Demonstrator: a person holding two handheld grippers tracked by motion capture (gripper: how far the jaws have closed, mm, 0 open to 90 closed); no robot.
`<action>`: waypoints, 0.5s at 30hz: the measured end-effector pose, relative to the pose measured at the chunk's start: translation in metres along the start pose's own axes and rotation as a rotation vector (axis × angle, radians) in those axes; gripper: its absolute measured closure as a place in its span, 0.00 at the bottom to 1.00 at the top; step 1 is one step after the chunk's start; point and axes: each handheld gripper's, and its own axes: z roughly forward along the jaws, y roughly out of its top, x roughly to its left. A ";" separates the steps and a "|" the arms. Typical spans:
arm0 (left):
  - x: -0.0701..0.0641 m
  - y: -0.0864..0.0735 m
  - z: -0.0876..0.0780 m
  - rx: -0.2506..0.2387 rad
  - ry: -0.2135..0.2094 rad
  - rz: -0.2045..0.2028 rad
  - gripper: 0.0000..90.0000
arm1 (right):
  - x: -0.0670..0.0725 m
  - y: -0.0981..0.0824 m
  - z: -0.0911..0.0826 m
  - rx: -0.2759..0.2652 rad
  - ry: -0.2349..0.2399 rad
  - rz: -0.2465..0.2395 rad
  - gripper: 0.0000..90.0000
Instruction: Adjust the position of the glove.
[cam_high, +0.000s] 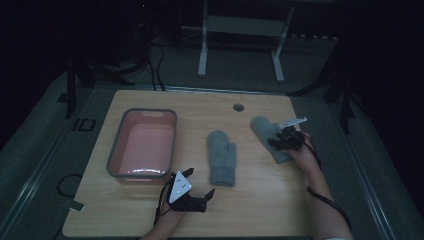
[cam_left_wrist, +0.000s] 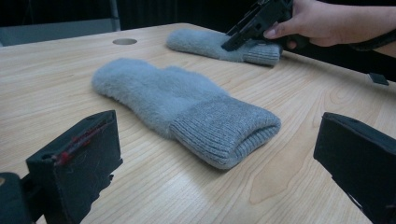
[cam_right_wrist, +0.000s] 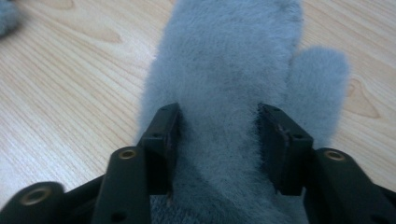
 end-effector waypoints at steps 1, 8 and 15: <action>0.000 0.000 0.000 0.000 0.000 0.000 0.01 | 0.000 -0.001 0.000 -0.004 -0.009 -0.004 0.63; 0.000 0.000 0.000 -0.001 0.000 -0.001 0.01 | 0.009 0.000 -0.001 -0.002 -0.053 0.055 0.84; 0.000 0.000 0.000 -0.001 0.000 -0.004 0.01 | 0.022 0.002 -0.012 -0.035 -0.108 0.172 0.91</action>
